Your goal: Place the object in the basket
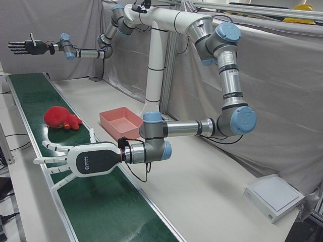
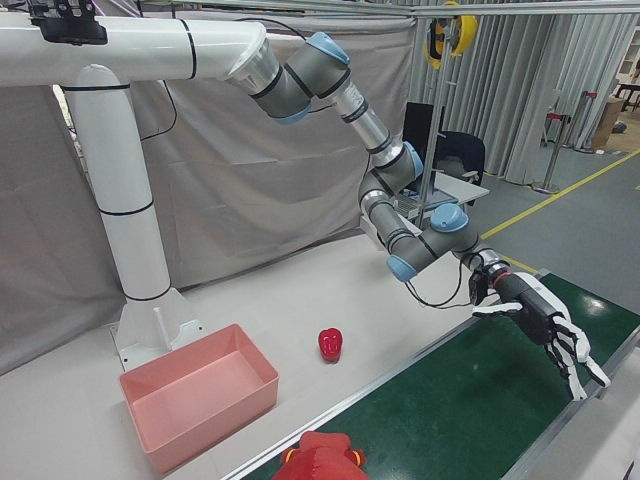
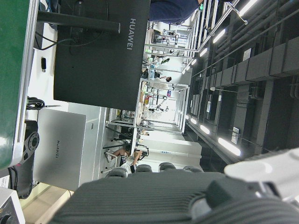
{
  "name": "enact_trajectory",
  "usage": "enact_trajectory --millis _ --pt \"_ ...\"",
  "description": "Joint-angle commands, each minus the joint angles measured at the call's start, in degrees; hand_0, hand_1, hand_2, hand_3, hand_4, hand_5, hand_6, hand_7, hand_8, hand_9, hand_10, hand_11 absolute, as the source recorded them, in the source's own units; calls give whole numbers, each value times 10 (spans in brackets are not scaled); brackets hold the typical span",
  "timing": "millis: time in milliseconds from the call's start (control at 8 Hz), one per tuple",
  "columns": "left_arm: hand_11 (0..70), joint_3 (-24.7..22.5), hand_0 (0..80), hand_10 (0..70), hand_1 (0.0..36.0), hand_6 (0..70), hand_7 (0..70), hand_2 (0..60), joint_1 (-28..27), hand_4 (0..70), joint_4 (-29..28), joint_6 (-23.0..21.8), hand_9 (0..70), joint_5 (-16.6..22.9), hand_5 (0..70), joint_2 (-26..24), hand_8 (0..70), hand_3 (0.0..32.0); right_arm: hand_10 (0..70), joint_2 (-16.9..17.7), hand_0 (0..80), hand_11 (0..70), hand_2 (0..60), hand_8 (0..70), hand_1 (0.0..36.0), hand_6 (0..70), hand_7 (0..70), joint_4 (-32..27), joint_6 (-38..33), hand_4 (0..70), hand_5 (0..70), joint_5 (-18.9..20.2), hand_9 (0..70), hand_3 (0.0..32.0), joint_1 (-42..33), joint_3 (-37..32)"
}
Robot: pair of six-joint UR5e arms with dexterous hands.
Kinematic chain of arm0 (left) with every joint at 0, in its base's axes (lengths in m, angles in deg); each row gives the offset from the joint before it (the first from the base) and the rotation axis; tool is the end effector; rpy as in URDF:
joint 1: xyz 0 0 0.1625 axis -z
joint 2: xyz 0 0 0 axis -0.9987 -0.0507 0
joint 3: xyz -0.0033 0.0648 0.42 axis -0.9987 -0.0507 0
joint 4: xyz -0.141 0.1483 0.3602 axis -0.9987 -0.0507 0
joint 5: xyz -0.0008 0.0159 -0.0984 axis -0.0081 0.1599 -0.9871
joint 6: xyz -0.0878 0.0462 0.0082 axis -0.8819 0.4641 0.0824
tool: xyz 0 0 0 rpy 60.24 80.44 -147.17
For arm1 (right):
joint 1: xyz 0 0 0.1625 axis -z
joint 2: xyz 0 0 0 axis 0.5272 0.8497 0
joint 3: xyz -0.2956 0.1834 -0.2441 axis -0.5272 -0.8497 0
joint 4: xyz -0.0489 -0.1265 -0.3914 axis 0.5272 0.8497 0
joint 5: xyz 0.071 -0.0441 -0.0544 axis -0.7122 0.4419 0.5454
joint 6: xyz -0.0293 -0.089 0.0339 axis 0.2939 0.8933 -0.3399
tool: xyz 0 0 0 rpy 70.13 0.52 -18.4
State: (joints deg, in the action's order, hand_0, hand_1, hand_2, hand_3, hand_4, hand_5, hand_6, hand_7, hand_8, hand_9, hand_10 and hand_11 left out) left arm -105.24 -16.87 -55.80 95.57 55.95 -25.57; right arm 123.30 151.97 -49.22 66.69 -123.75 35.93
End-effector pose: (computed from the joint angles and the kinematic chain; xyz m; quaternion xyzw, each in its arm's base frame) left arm 0.0792 -0.6300 0.5203 0.0302 0.7970 -0.5711 0.1941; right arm 0.1490 -0.4935 0.6480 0.0433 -0.6908 0.7212 0.0286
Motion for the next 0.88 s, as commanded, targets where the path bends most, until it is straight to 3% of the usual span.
enact_trajectory --millis 0,750 --pt "44 0 503 21 83 27 76 0 0 0 0 0 131 1 290 0 156 288 0 0 0 0 0 0 0 0 0 0 0 0 0 0 0 0 0 0" --pt "46 -1 505 23 88 28 75 0 0 0 0 0 131 0 294 0 154 286 0 0 0 0 0 0 0 0 0 0 0 0 0 0 0 0 0 0"
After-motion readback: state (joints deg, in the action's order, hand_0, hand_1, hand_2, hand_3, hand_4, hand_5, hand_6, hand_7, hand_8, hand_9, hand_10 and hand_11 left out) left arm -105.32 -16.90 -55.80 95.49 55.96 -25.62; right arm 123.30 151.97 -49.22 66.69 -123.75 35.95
